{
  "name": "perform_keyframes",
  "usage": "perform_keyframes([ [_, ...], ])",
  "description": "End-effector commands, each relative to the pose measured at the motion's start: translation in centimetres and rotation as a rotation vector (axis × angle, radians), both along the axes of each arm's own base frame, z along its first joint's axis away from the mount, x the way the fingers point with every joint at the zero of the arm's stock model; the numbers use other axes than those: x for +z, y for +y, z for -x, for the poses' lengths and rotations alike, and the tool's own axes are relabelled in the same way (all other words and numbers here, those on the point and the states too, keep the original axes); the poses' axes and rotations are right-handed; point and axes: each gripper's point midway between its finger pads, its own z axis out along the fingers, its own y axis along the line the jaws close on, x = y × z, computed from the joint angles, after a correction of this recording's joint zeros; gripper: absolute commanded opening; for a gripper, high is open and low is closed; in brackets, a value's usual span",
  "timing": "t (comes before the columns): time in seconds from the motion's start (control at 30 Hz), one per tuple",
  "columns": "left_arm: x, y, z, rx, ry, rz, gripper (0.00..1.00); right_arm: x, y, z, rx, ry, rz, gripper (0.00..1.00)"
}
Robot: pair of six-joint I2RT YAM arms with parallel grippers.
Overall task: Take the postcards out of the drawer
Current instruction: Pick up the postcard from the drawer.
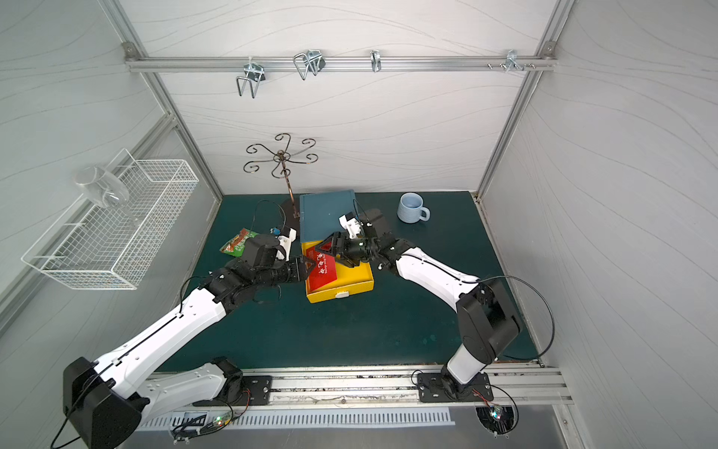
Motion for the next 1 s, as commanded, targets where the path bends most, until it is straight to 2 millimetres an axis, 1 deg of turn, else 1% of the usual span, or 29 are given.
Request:
perform_keyframes([
  [0.0,3.5,-0.7,-0.6,-0.014,-0.095,0.059,0.47,-0.9,-0.4,0.1,-0.005,-0.024,0.078,0.54],
  [0.13,3.5,-0.6,-0.5,-0.011,-0.097,0.059,0.47,-1.4,-0.5,0.1,-0.005,-0.023,0.099,0.32],
  [0.2,3.5,-0.5,-0.5,-0.008,-0.098,0.059,0.48,-1.6,-0.5,0.1,-0.004,-0.021,0.105,0.25],
  [0.37,3.8,-0.4,-0.4,-0.002,-0.105,0.061,0.51,-2.0,-0.7,0.2,-0.005,-0.028,0.136,0.12],
  [0.5,4.1,-0.1,-0.4,0.007,-0.113,0.060,0.57,-1.7,-0.9,0.1,-0.003,-0.040,0.148,0.00],
  [0.57,4.3,0.0,-0.3,0.009,-0.121,0.062,0.60,-1.5,-1.0,0.2,0.000,-0.044,0.153,0.00],
  [0.67,4.7,0.2,-0.2,0.013,-0.128,0.063,0.62,-0.5,-1.0,0.4,0.016,-0.049,0.150,0.00],
  [0.8,5.1,0.6,0.1,0.021,-0.136,0.055,0.66,1.8,-1.1,1.1,0.061,-0.070,0.137,0.00],
  [0.87,5.3,0.8,0.1,0.026,-0.147,0.050,0.68,3.0,-1.5,1.4,0.075,-0.084,0.130,0.00],
  [0.97,5.9,1.1,0.1,0.029,-0.170,0.037,0.70,4.7,-2.7,1.3,0.073,-0.094,0.104,0.00],
])
